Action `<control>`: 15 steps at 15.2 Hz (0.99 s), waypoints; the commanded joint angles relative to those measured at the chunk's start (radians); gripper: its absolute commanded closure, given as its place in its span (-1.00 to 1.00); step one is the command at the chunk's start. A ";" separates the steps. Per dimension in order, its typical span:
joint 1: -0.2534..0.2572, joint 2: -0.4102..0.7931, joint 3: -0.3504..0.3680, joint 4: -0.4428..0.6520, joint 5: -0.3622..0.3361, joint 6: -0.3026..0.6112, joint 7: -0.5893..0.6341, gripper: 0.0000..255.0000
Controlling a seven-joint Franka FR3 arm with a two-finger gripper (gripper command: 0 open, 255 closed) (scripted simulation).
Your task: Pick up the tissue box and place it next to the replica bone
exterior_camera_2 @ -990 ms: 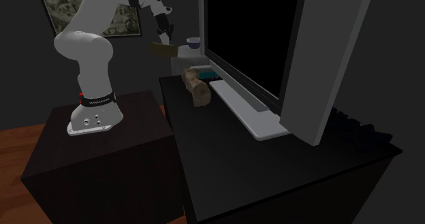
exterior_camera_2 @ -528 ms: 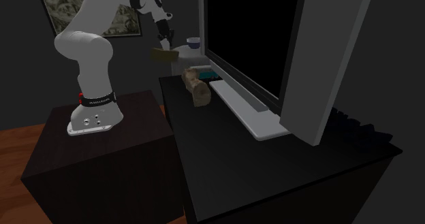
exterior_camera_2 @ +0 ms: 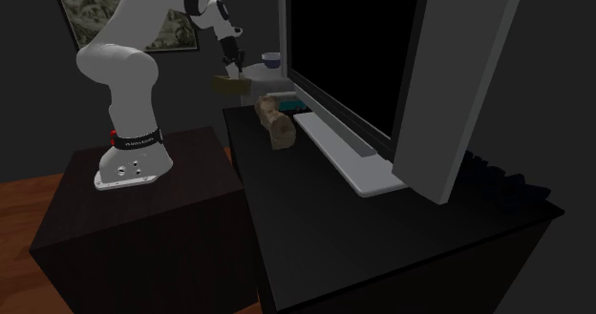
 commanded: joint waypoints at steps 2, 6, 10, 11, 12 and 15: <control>-0.001 0.015 -0.005 -0.016 -0.008 0.027 0.012 1.00; 0.000 0.039 -0.012 -0.029 -0.019 0.060 0.028 1.00; 0.002 0.065 -0.020 -0.039 -0.032 0.091 0.043 1.00; 0.003 0.072 -0.022 -0.040 -0.035 0.099 0.047 1.00; 0.004 0.079 -0.024 -0.042 -0.038 0.106 0.051 1.00; 0.007 0.102 -0.031 -0.044 -0.047 0.128 0.062 1.00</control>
